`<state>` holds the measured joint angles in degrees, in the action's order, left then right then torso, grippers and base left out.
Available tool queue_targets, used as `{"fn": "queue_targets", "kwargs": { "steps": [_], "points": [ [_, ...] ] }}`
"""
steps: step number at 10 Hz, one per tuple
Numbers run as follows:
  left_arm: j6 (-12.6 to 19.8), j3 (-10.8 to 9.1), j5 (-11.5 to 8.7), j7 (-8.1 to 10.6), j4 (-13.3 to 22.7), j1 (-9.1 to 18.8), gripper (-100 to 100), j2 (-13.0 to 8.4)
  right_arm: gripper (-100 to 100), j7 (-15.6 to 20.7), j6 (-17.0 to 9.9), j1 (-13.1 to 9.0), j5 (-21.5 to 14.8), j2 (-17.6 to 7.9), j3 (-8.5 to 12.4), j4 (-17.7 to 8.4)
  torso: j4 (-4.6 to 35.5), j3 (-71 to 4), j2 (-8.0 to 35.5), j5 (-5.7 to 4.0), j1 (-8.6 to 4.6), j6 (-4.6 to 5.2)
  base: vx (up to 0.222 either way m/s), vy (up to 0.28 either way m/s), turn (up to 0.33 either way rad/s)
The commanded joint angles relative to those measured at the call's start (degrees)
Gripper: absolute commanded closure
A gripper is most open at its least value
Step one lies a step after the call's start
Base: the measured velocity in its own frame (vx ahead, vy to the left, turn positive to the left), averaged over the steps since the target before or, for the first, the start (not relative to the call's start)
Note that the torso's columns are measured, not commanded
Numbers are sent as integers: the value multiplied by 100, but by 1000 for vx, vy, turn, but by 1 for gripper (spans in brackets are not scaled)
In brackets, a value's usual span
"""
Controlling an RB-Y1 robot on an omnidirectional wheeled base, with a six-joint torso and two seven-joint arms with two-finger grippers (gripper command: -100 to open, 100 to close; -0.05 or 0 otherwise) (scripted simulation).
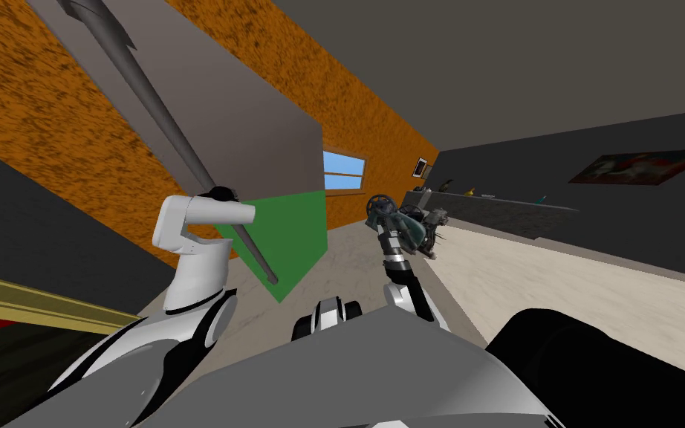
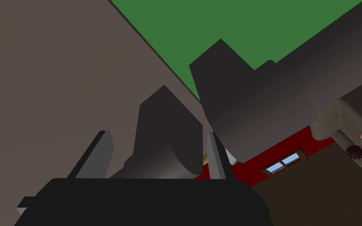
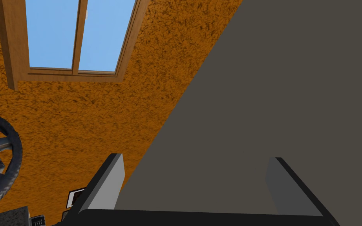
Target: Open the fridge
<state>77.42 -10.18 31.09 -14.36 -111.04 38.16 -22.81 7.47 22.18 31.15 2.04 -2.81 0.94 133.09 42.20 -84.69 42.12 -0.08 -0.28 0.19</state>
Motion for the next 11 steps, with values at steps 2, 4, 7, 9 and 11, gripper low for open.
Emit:
{"fn": "queue_targets", "kwargs": {
  "steps": [2,4,7,9,11],
  "points": [
    [294,-59,329,34,-195,-84,100,-57,0,0,0,0,0,-1,1,0,6,-4,-4,-4,15,7,-6,-230,41],
    [406,-81,464,47,-279,-127,100,-79,0,0,0,0,0,-1,1,0,5,-4,-3,-7,2,11,-7,-256,49],
    [629,-126,734,73,-448,-211,100,-122,0,0,0,0,0,-1,1,0,13,0,1,-9,15,13,-14,-264,43],
    [681,-155,781,54,-449,-216,100,-152,0,0,0,0,0,0,0,0,13,13,17,-7,-15,-2,-18,-244,53],
    [981,-183,1096,43,-603,-330,100,-205,0,0,0,0,0,-2,1,0,21,6,13,-3,39,-14,47,-178,24]
  ]
}}
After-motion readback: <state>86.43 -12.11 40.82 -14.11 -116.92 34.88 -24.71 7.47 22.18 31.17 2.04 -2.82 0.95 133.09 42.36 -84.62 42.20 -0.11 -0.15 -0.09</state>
